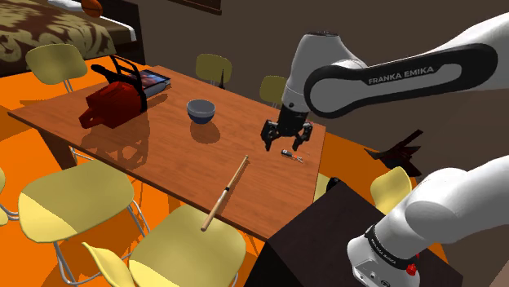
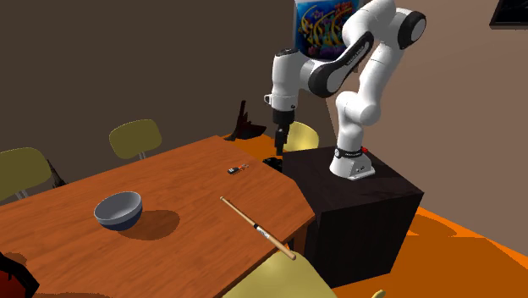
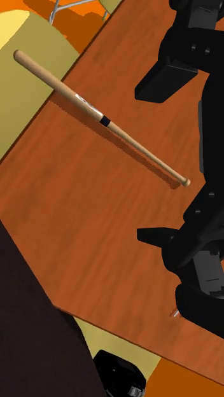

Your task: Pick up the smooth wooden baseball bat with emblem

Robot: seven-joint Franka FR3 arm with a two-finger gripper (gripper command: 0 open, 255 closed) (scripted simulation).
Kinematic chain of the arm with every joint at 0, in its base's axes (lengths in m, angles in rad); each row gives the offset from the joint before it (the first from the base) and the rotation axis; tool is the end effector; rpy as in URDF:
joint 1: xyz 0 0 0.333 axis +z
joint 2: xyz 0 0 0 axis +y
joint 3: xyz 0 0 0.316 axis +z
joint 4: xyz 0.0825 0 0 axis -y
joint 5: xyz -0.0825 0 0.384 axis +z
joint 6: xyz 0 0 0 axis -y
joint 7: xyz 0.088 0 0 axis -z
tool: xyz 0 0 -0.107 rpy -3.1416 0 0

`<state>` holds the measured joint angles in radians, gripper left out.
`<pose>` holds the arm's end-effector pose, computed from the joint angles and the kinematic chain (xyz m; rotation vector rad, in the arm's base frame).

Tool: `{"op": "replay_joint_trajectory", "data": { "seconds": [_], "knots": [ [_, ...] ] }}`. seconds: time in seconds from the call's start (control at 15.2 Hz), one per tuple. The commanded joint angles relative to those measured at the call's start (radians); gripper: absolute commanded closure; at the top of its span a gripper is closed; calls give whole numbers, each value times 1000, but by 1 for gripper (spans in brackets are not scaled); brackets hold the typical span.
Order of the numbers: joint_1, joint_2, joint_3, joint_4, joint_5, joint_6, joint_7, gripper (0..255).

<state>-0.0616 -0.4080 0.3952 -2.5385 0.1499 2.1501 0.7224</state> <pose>0.3881 0.1398 0.4035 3.0184 -0.7728 0.0182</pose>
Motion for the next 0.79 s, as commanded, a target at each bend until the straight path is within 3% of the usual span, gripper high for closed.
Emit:
{"op": "replay_joint_trajectory", "data": {
  "seconds": [0.0,0.4,0.73],
  "knots": [
    [-19,86,36,10,-12,74,77,0],
    [-69,351,113,73,-126,250,339,0],
    [-56,589,95,168,-295,353,589,0]
  ]
}}
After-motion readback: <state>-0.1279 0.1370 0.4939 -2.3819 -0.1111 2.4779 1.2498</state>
